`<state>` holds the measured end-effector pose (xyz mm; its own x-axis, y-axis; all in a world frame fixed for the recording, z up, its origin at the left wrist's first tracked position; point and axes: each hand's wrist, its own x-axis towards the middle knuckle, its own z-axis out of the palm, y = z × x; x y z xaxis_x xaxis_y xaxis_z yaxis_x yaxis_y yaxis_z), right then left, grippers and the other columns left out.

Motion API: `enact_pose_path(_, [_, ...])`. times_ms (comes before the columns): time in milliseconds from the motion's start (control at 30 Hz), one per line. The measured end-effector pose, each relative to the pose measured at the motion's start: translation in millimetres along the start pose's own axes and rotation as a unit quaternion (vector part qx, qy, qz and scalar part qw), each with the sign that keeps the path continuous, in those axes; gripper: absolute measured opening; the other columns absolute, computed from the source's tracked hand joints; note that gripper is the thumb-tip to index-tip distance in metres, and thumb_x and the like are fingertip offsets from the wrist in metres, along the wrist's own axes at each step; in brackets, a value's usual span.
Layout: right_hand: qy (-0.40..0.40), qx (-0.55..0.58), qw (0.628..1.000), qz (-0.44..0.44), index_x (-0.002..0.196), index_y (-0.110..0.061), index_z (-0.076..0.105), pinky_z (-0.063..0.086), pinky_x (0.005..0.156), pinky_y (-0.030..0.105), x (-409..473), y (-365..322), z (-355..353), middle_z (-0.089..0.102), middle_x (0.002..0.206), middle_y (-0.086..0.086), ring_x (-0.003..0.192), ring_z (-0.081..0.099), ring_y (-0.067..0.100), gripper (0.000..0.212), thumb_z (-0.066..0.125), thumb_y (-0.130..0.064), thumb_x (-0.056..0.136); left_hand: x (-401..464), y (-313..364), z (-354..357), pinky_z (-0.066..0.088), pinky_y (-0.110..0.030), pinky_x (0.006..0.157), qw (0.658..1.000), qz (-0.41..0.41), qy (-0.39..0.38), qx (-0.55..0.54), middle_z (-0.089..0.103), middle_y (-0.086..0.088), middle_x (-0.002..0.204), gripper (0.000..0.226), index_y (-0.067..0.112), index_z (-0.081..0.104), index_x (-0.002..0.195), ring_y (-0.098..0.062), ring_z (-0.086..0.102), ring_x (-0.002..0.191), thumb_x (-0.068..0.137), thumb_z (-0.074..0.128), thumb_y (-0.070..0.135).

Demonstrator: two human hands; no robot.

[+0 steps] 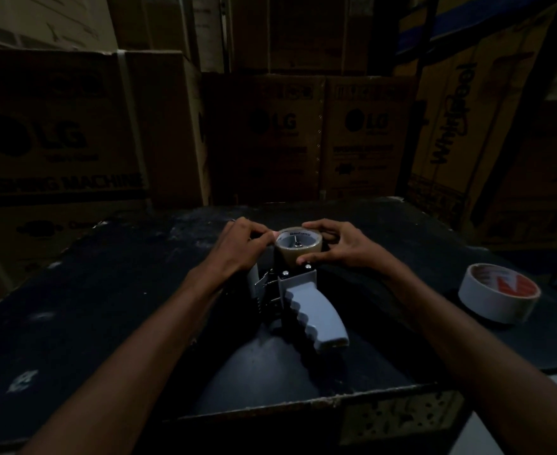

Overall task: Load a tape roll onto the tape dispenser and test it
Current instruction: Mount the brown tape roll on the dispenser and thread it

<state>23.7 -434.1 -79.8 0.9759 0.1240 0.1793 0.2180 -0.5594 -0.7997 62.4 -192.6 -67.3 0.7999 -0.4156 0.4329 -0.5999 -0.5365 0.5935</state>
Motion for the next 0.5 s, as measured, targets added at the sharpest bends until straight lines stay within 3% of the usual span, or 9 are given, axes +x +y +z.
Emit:
enact_pose_path(133, [0.002, -0.011, 1.0, 0.006, 0.113, -0.049, 0.057, 0.051, 0.095, 0.022, -1.2, -1.4, 0.1, 0.069, 0.117, -0.015, 0.11, 0.064, -0.007, 0.084, 0.091, -0.067, 0.038, -0.4, 3.9, -4.1, 0.058, -0.039, 0.07, 0.999, 0.003, -0.022, 0.023, 0.075, -0.001, 0.086, 0.024, 0.021, 0.075, 0.1, -0.013, 0.068, 0.075, 0.094, 0.058, 0.037])
enact_pose_path(267, [0.006, -0.007, 1.0, -0.002, 0.113, -0.049, 0.056, 0.051, 0.099, 0.026, -1.6, 0.2, 0.7, 0.068, 0.121, -0.011, 0.116, 0.064, 0.002, 0.082, 0.091, -0.065, 0.04, -3.1, 6.2, -3.1, 0.058, -0.044, 0.076, 0.999, 0.008, -0.019, 0.033, 0.076, -0.003, 0.086, 0.026, 0.02, 0.076, 0.101, -0.018, 0.07, 0.078, 0.095, 0.057, 0.036])
enact_pose_path(367, [0.01, -0.015, 1.0, -0.008, 0.112, -0.05, 0.055, 0.051, 0.097, 0.025, -1.1, 1.2, 2.1, 0.068, 0.119, -0.014, 0.115, 0.064, 0.001, 0.079, 0.09, -0.064, 0.043, -3.9, 7.1, -3.6, 0.057, -0.042, 0.077, 0.999, 0.006, -0.023, 0.037, 0.076, -0.004, 0.086, 0.027, 0.019, 0.076, 0.101, -0.017, 0.069, 0.079, 0.095, 0.056, 0.037])
enact_pose_path(500, [0.013, -0.031, 0.999, -0.01, 0.114, -0.045, 0.055, 0.05, 0.092, 0.022, 0.0, 1.6, 2.6, 0.067, 0.112, -0.016, 0.107, 0.064, -0.003, 0.07, 0.09, -0.051, 0.054, -3.3, 7.8, -4.4, 0.049, -0.028, 0.063, 0.998, -0.007, -0.037, 0.041, 0.073, 0.003, 0.082, 0.027, 0.02, 0.076, 0.101, -0.007, 0.066, 0.071, 0.096, 0.055, 0.037])
